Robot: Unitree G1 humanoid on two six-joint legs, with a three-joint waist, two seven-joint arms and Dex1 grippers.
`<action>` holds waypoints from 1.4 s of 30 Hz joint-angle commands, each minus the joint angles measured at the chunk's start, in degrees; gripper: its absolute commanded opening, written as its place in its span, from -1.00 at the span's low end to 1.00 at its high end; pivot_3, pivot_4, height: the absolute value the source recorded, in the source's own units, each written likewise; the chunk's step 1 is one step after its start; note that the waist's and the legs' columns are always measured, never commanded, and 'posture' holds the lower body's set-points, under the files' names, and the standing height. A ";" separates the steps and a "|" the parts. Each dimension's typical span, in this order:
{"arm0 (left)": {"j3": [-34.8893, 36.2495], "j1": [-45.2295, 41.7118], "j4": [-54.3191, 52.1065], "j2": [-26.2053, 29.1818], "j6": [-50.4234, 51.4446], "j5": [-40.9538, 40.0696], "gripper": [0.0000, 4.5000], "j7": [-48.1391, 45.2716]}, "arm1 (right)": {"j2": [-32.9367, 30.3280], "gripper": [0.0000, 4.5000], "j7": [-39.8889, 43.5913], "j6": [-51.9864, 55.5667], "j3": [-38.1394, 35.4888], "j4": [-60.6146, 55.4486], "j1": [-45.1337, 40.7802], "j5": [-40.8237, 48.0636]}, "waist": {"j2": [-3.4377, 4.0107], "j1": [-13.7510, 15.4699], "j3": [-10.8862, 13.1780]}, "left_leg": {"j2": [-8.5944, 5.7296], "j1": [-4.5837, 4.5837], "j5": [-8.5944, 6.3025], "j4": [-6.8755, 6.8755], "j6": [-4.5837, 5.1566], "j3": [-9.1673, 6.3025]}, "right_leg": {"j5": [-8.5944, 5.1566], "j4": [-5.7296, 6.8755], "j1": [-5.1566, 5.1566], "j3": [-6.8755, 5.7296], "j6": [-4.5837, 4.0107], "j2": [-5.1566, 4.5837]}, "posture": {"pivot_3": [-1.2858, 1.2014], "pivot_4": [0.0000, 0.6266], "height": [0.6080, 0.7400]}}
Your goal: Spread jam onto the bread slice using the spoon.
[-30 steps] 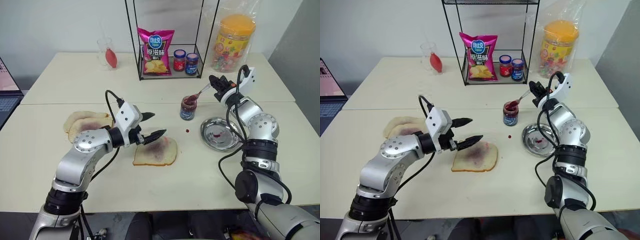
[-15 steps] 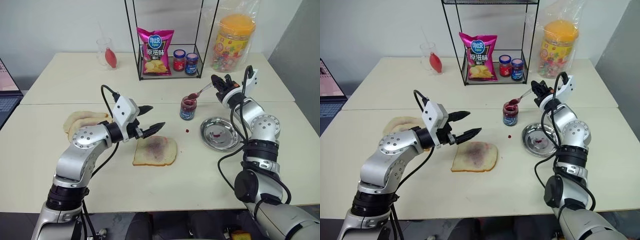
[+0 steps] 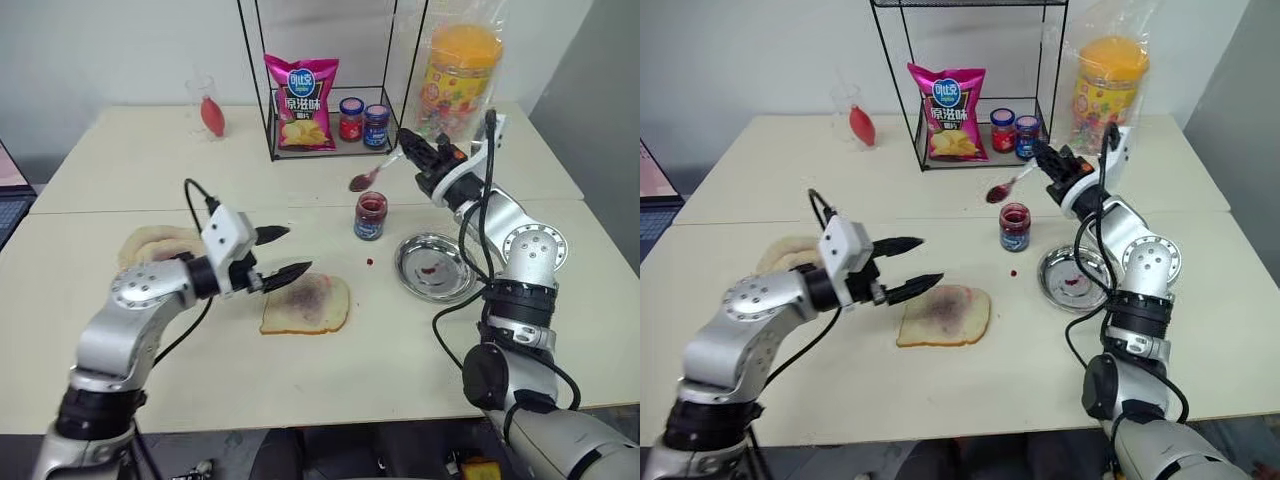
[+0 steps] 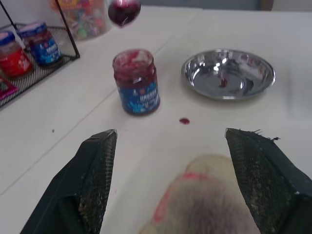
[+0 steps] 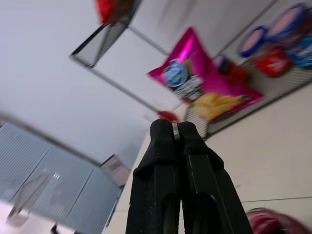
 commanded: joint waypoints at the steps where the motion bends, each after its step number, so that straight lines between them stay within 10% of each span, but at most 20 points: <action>1: 4.97 2.92 -4.20 2.93 0.93 -2.67 0.65 -1.20 | 0.45 -0.99 1.06 2.25 4.54 -6.88 1.23 2.00 | 0.00 -0.01 0.00 | 0.00 0.00 0.00 -0.04 0.00 -0.02 | -0.01 0.00 -0.01 -0.03 -0.02 0.00 | 0.03 -0.52 1.00; 17: 15.17 28.08 -14.34 8.87 4.42 -7.03 0.65 -5.72 | -1.41 -0.99 22.71 -12.77 40.40 -12.62 11.74 -22.92 | -0.12 -0.04 -0.06 | 0.03 -0.02 0.01 -0.15 -0.02 0.01 | -0.19 0.04 -0.19 -0.05 -0.17 -0.03 | 0.03 -0.52 1.00; 42: 19.94 35.42 -14.95 10.00 3.49 -6.91 0.65 -8.17 | -1.36 -0.99 33.37 -29.92 44.91 -10.14 12.87 -38.32 | -0.25 0.01 -0.14 | 0.05 0.03 0.01 -0.15 -0.03 -0.02 | -0.20 0.08 -0.18 -0.07 -0.24 -0.03 | 0.03 -0.52 1.00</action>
